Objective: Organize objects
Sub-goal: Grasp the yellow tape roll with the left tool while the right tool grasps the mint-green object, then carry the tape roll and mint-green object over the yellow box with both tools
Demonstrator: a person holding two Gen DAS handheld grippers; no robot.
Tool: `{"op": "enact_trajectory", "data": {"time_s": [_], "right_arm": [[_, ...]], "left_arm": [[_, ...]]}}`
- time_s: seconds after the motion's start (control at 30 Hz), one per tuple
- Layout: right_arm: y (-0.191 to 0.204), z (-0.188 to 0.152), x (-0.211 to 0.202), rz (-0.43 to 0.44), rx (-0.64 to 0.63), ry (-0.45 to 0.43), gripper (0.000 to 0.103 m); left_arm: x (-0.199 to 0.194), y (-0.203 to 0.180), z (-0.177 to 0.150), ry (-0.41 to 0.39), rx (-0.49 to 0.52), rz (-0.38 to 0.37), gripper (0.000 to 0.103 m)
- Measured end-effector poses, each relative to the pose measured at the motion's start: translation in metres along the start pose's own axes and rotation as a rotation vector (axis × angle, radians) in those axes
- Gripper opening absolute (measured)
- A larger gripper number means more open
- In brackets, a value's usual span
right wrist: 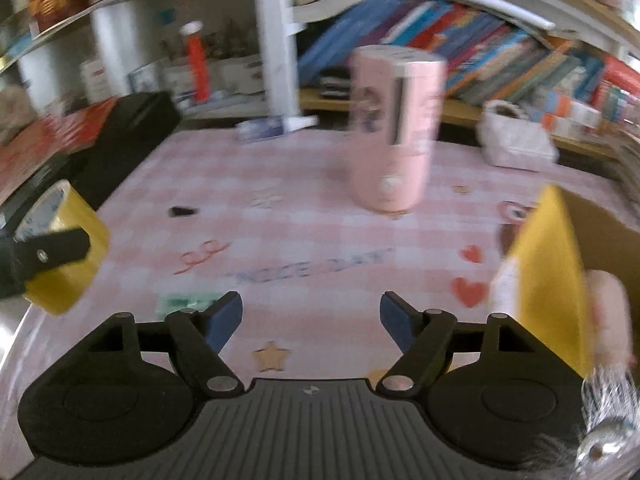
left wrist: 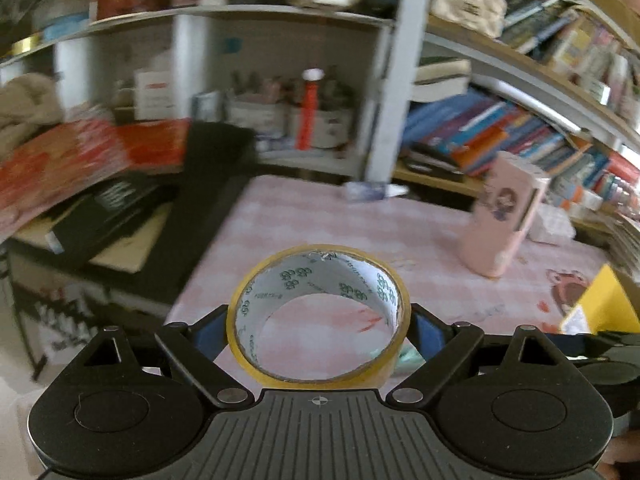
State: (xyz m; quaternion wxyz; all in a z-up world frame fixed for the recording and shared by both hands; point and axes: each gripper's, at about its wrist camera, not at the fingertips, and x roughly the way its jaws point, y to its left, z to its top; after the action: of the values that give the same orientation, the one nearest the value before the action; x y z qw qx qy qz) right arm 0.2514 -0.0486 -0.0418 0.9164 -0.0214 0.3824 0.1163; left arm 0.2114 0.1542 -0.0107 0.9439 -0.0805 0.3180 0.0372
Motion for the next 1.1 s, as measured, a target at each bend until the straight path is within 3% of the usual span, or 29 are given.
{"op": "enact_trajectory", "data": {"time_s": [0.27,0.6,0.63,0.67,0.83,1.1], "right_arm": [[0.047,-0.008,0.038,0.11,-0.104,0.038,0.075],[0.066,-0.007,0.071,0.061,-0.068,0.052,0.079],[0.069,-0.009,0.071,0.046,-0.089,0.044,0.073],[0.07,-0.01,0.07,0.046,-0.107,0.025,0.067],[0.064,-0.008,0.059,0.068,-0.125,0.011,0.066],[0.04,0.006,-0.016,0.08,-0.097,-0.105,0.066]], "left_arm": [[-0.023,0.014,-0.02,0.042,-0.027,0.083,0.092],[-0.042,0.014,-0.031,0.046,-0.019,0.106,0.092],[-0.043,0.015,-0.031,0.043,-0.019,0.105,0.092],[-0.043,0.015,-0.031,0.04,-0.018,0.104,0.092],[-0.049,0.016,-0.03,0.018,-0.019,0.088,0.092],[-0.062,0.012,-0.028,-0.02,0.01,0.013,0.092]]}}
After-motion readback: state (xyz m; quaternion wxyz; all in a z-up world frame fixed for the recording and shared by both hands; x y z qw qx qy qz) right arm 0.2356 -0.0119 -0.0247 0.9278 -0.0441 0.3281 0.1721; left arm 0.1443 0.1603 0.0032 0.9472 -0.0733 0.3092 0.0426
